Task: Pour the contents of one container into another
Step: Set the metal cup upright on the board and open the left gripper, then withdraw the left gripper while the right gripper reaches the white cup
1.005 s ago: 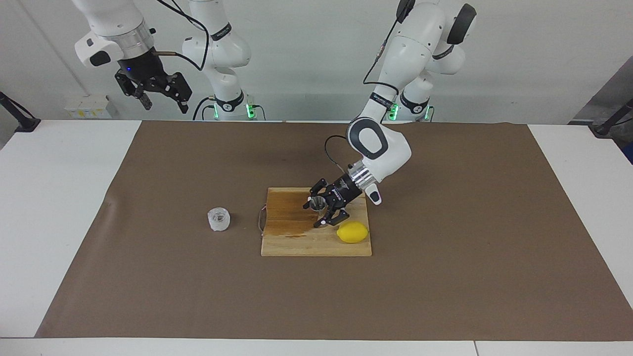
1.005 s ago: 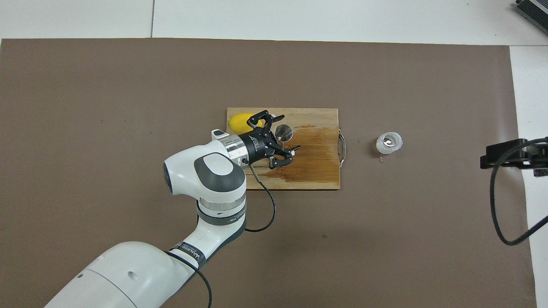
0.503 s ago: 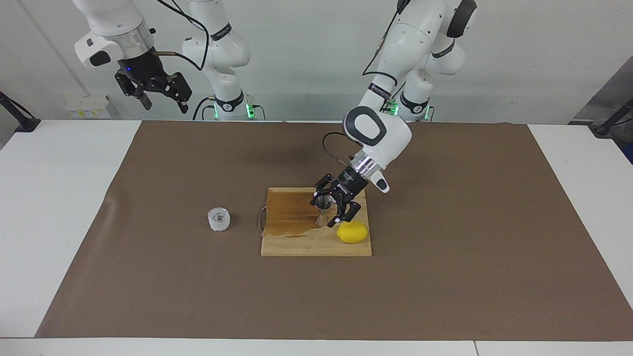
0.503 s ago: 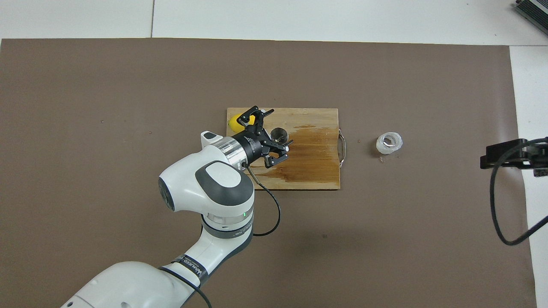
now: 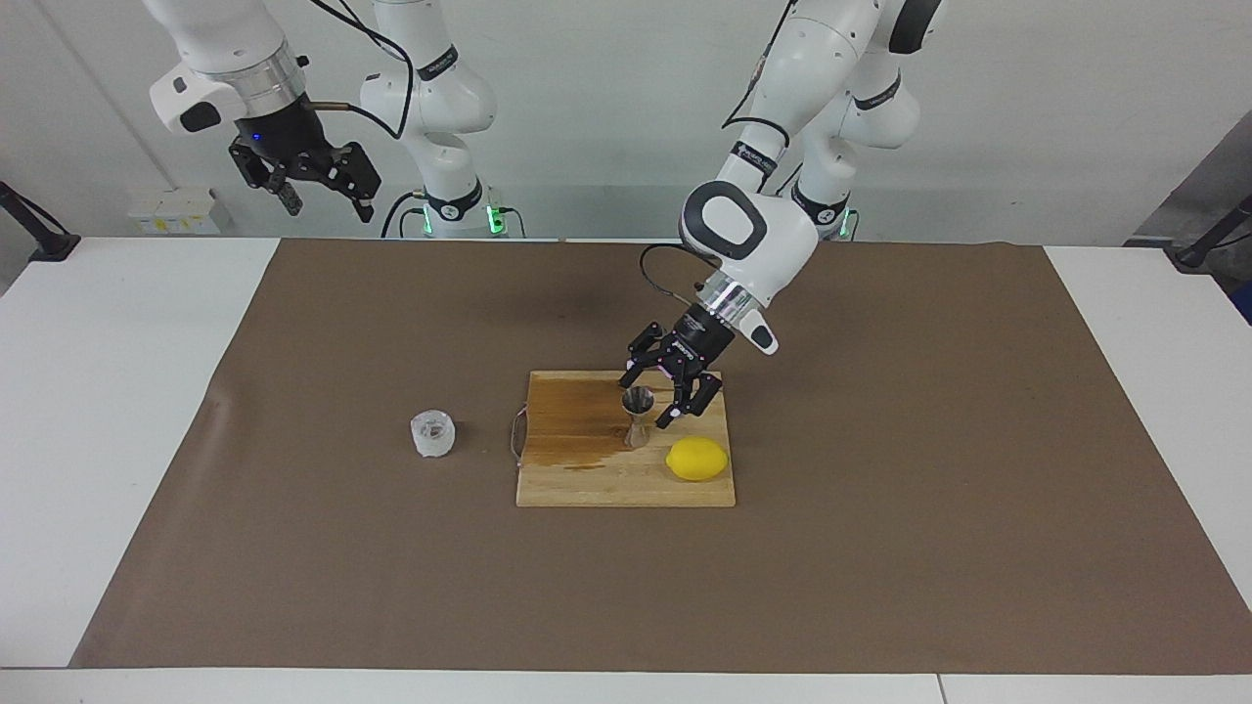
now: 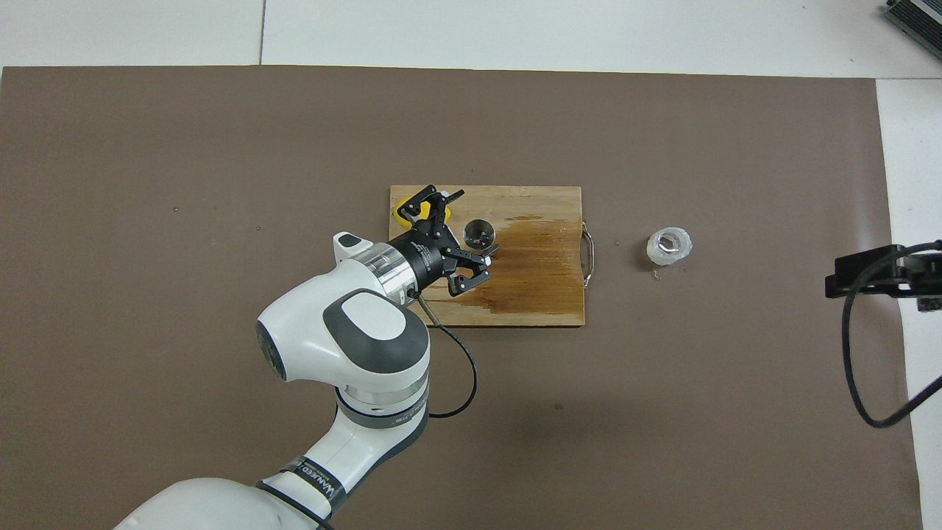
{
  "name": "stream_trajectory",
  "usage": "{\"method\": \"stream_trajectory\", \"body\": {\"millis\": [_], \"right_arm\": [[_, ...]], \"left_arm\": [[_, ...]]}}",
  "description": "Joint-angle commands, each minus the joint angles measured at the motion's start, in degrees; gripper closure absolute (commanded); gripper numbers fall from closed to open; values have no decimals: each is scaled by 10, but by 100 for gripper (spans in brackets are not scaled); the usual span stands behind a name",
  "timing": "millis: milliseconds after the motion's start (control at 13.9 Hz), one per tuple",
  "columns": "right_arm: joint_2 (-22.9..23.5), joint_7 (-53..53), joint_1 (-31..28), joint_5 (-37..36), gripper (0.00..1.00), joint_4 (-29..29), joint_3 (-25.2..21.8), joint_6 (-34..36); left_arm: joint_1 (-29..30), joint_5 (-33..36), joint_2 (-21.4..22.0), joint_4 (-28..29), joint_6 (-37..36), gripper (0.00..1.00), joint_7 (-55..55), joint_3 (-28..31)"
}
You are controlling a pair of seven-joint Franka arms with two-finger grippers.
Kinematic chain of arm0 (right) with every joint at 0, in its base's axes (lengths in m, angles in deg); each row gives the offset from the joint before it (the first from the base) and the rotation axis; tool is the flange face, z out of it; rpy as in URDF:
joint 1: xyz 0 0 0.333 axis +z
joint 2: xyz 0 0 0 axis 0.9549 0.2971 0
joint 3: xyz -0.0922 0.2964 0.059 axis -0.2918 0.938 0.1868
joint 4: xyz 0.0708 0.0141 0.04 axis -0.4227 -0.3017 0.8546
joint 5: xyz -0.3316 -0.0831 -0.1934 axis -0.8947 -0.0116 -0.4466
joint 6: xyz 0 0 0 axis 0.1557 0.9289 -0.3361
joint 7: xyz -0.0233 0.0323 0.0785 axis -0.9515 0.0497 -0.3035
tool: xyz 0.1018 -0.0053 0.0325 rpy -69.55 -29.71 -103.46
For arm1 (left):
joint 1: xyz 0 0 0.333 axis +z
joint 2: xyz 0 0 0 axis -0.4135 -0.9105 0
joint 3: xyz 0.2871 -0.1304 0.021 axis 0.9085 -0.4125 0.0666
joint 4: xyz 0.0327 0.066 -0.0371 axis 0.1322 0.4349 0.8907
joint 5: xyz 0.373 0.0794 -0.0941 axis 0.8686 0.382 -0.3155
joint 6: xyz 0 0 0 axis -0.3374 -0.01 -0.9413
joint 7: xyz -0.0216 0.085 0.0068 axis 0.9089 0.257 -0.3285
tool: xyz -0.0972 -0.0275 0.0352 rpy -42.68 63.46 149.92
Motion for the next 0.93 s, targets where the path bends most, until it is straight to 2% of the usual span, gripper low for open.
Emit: {"method": "stream_trajectory", "body": {"millis": [0,144,287,574,790,862], "right_arm": [[-13,12,-5,16,0,-5,1,12],[-12,46,-1,16,0,-2,5,11],[-15,174,-6,17,0,-5,2,11],[-16,393,-21,16,0,-15,0,-1],[-24,596,-43,17,0,-65,-1,-84],[-27,661,-52,17,0,-87,-1,-105]], "left_arm": [[3,79,17,3,-15,0,-1,5],[7,143,19,0,-52,0,-1,15],[31,226,24,-7,-125,0,0,30],[87,477,33,-48,-247,0,-1,36],[140,675,39,-99,-360,0,-33,34],[151,722,38,-117,-398,0,-61,34]]}}
